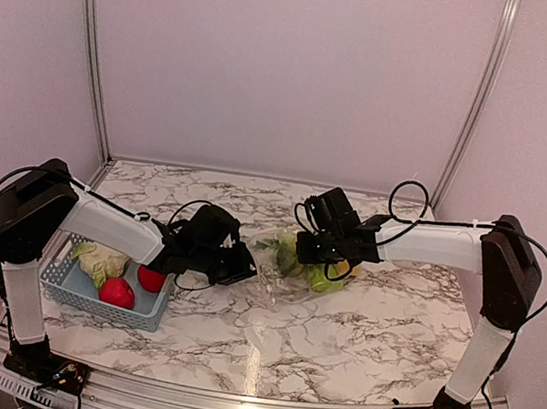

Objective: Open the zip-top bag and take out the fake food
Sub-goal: Pick up the fake fruit from the zipper food storage bag.

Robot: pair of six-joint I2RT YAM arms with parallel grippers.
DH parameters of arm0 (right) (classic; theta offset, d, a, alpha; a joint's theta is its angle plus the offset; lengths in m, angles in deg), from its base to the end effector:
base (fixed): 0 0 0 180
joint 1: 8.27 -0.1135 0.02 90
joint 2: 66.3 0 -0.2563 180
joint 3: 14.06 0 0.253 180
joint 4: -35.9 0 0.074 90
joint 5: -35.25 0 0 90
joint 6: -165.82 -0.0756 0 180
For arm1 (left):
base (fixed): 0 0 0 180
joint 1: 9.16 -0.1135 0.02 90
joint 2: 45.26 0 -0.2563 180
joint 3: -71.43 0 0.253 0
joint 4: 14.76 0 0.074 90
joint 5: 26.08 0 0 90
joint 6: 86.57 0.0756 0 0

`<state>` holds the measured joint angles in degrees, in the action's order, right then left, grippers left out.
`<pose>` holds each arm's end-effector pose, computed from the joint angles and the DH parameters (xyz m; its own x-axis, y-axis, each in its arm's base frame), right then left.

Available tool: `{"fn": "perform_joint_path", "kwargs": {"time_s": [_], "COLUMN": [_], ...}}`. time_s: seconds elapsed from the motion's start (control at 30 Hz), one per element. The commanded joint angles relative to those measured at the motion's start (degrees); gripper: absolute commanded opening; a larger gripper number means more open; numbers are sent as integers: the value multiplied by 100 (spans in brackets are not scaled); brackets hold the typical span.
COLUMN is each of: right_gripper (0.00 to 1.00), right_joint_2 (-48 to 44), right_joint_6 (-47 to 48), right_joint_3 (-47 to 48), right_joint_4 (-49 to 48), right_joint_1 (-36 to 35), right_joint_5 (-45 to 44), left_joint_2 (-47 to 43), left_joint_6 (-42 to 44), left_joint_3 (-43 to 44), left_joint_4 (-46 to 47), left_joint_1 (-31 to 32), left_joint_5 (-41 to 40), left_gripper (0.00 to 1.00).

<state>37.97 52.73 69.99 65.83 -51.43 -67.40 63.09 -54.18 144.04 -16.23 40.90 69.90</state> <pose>0.3142 0.2720 0.1610 -0.7368 -0.1663 -0.6554 -0.3002 0.9490 0.0966 0.2667 -0.3308 0.1188 -0.8969 -0.2371 -0.3734 0.1092 0.6995 -0.7063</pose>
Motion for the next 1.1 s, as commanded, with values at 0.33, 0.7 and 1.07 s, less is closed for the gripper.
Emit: {"fn": "perform_joint_path", "kwargs": {"time_s": [0.33,0.7,1.07], "right_gripper": [33,28,26], "right_joint_2": [104,682,775], "right_joint_6": [521,461,431], "right_joint_3": [535,739,630], "right_joint_4": [-126,14,240], "right_joint_1": [45,57,59], "right_joint_5": [-531,-368,-90], "left_joint_2": [395,491,530], "left_joint_6": [156,294,412], "left_joint_3": [627,702,691], "left_joint_4": [-170,-136,-87], "left_joint_1": [-14,-106,-192], "left_joint_5": [92,266,233], "left_gripper": [29,29,40]}}
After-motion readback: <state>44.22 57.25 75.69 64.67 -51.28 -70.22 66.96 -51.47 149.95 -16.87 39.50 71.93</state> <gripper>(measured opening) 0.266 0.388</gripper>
